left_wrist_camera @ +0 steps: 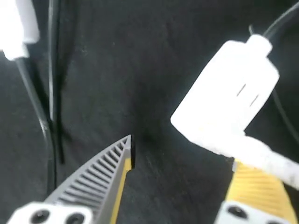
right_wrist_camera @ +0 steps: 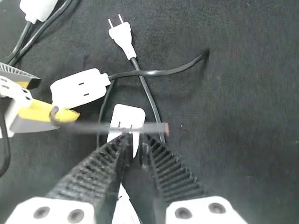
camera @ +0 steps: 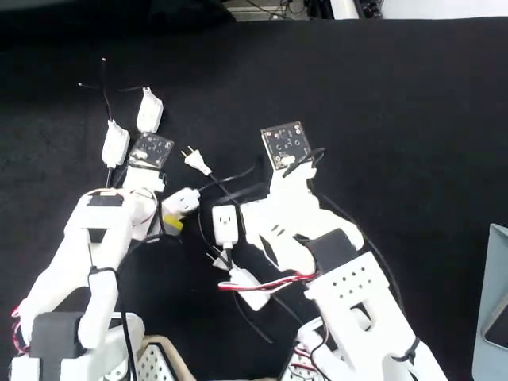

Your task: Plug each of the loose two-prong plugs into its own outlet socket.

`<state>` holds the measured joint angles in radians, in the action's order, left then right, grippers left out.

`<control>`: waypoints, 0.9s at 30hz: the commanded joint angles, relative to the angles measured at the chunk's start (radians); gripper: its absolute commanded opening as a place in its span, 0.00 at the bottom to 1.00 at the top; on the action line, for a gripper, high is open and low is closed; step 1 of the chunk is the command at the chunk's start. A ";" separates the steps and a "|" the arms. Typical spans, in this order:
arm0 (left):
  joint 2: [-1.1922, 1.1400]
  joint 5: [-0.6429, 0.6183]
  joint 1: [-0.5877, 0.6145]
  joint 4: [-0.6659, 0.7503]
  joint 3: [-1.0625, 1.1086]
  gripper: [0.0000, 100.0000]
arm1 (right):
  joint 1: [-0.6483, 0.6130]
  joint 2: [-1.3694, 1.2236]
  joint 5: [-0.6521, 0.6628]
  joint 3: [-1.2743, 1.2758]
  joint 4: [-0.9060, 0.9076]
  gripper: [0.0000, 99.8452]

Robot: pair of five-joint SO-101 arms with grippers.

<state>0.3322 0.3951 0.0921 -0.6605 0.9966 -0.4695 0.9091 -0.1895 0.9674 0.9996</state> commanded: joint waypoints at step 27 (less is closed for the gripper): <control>-0.233 0.006 -0.097 0.120 -0.229 0.09 | 0.009 0.016 -0.009 0.007 -0.029 0.04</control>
<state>0.0898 0.3920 -0.0123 -0.5424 0.8170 -0.4695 0.9091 -0.1895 0.9797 0.9889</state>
